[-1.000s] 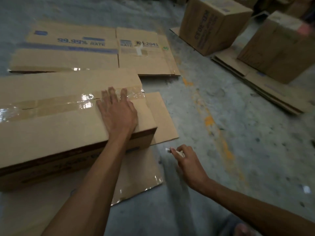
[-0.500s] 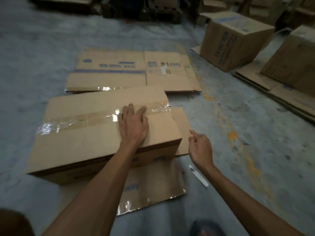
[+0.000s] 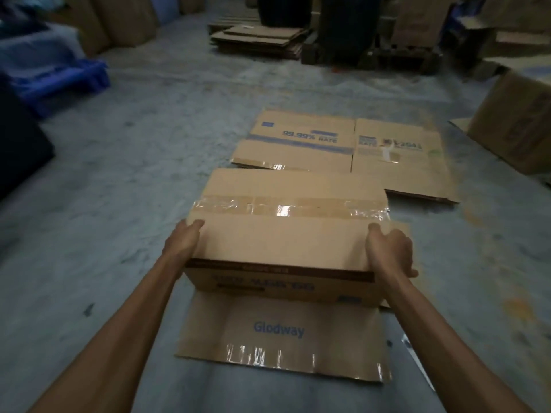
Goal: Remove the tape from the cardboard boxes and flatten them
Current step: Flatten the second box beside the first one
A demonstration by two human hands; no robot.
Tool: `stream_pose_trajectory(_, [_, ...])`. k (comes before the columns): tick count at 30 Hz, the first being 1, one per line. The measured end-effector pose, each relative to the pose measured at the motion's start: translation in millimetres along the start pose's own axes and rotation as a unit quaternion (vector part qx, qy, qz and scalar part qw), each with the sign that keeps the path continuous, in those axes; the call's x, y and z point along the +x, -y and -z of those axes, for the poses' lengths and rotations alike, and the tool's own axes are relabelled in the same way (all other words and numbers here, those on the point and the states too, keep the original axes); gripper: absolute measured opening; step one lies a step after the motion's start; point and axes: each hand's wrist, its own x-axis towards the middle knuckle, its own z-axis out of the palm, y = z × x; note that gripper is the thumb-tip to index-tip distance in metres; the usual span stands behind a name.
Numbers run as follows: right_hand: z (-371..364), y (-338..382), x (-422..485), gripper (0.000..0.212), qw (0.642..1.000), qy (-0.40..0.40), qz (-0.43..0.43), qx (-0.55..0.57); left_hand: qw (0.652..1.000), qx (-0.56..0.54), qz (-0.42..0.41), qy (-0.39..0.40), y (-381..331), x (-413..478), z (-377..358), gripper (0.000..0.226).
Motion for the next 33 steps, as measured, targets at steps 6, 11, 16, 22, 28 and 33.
stream_pose_trajectory(6, [36.5,4.3,6.3,0.063,0.937,0.062,-0.109,0.327,0.956,-0.275,0.051,0.086,-11.7,-19.6,12.3,0.064])
stream_pose_trajectory(11, [92.8,-30.9,25.7,0.028,0.847,0.390,-0.059,0.358,0.947,-0.230,0.106,0.199,-7.1,-4.5,54.4,0.033])
stream_pose_trajectory(16, [103.4,-23.4,37.8,0.113,0.802,0.513,0.174,-0.252,0.896,0.284,0.004,0.342,-34.7,-4.1,64.9,0.100])
stream_pose_trajectory(22, [45.2,-28.8,-14.8,0.153,0.789,0.328,0.257,-0.451,0.784,0.583,-0.038,0.207,-39.4,-9.5,13.0,0.166])
stream_pose_trajectory(28, [24.3,40.6,-19.3,0.142,0.862,0.289,0.148,-0.388,0.876,0.444,0.067,0.174,-90.0,-22.2,-33.7,0.160])
stream_pose_trajectory(33, [-28.9,59.4,-38.1,0.079,0.895,0.219,0.057,-0.384,0.902,0.432,0.023,-0.018,-46.4,-45.4,-79.2,0.141])
